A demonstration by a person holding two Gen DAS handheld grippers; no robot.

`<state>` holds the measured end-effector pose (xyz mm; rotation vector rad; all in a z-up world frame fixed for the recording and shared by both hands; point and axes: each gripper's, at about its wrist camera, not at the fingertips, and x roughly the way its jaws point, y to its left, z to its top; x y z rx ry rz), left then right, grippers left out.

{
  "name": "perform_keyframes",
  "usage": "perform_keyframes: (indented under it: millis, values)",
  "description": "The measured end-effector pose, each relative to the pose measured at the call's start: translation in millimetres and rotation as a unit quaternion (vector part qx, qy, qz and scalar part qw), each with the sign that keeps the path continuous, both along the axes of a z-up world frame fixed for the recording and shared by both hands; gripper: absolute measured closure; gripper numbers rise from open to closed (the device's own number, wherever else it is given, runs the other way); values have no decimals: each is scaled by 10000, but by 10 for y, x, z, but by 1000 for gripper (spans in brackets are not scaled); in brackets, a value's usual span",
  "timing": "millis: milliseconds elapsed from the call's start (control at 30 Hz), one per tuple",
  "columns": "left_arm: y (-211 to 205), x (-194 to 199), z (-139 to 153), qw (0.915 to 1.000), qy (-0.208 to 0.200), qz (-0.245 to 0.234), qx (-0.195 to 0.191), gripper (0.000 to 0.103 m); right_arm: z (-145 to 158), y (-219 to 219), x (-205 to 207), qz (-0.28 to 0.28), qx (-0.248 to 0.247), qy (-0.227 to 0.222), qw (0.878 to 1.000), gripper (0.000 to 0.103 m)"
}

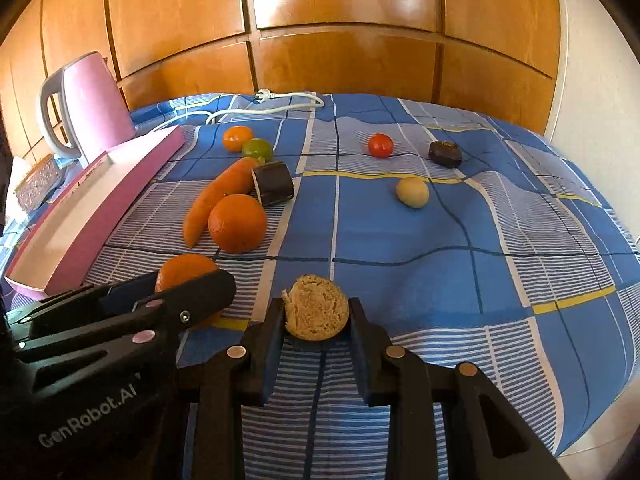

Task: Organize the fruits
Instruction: 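Grasp a mandarin with the left gripper while the right gripper holds the roll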

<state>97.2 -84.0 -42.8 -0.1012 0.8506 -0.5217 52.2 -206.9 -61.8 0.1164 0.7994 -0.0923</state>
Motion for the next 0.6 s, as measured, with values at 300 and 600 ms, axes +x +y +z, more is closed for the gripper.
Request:
perform_keyframes:
  millis: [300,600]
  values:
    - [248,-188,51,9967,-338,632,376,67,31,22,-27,166,197,-62,9997,73]
    - [367,-467,161,9889,-819,1017,707,67,93,174,-80,465,171,-183,9986,72]
